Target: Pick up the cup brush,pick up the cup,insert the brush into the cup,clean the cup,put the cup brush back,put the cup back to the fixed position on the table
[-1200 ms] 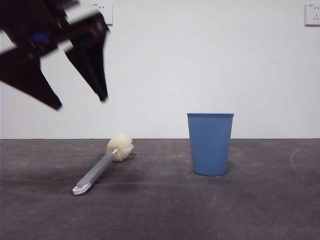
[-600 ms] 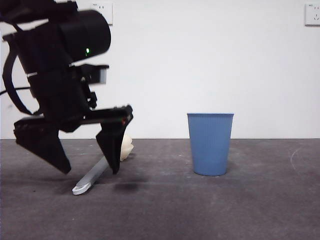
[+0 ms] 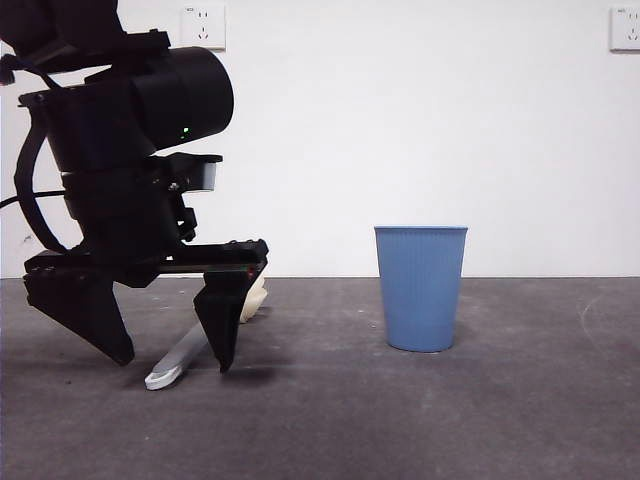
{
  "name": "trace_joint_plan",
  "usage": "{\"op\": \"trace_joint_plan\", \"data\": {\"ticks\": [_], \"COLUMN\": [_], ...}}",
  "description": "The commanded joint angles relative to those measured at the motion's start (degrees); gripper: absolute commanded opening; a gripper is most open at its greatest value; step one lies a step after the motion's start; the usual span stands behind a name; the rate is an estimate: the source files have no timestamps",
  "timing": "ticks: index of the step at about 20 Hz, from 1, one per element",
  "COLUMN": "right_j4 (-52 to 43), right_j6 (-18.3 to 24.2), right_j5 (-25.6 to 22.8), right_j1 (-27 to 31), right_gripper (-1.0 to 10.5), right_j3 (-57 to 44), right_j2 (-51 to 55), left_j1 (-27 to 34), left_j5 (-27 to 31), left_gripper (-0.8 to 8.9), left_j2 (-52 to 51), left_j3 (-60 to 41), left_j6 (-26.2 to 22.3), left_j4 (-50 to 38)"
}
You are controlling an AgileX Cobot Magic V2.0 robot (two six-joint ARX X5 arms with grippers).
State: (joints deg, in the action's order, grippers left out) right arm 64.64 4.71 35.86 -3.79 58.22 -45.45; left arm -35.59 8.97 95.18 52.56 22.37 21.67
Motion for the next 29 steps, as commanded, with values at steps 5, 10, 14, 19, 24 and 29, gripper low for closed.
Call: {"op": "trace_joint_plan", "data": {"ticks": [5,10,14,19,24,29], "right_j4": [-0.35,-0.35,-0.33,-0.31,-0.26,-0.02], "right_j6": [-0.42,-0.42,-0.46,-0.83,-1.9,-1.55], "right_j5": [0.11,0.11,0.13,0.13,0.15,0.11], "right_j1": [-0.13,-0.13,-0.13,-0.13,-0.13,-0.13], "right_gripper": [5.7,5.7,5.7,5.7,5.7,5.7], "right_j3": [0.07,0.07,0.07,0.07,0.07,0.07], "right_j2": [0.09,0.09,0.09,0.09,0.07,-0.17], "left_j1": [-0.44,-0.44,-0.44,-0.44,0.2,0.72], "left_j5": [-0.22,-2.43,-3.3,-3.39,-3.39,-3.61], "left_gripper": [2.91,1.48,0.86,-0.14,-0.09,-0.09], "left_j2": [0.68,0.68,0.68,0.68,0.15,-3.23], "left_j3": [0.04,0.04,0.04,0.04,0.04,0.04], "left_j6": [0.61,1.16,1.92,4.66,4.37,1.33], "left_j4": [0.35,0.72,0.92,0.83,1.53,2.78]}}
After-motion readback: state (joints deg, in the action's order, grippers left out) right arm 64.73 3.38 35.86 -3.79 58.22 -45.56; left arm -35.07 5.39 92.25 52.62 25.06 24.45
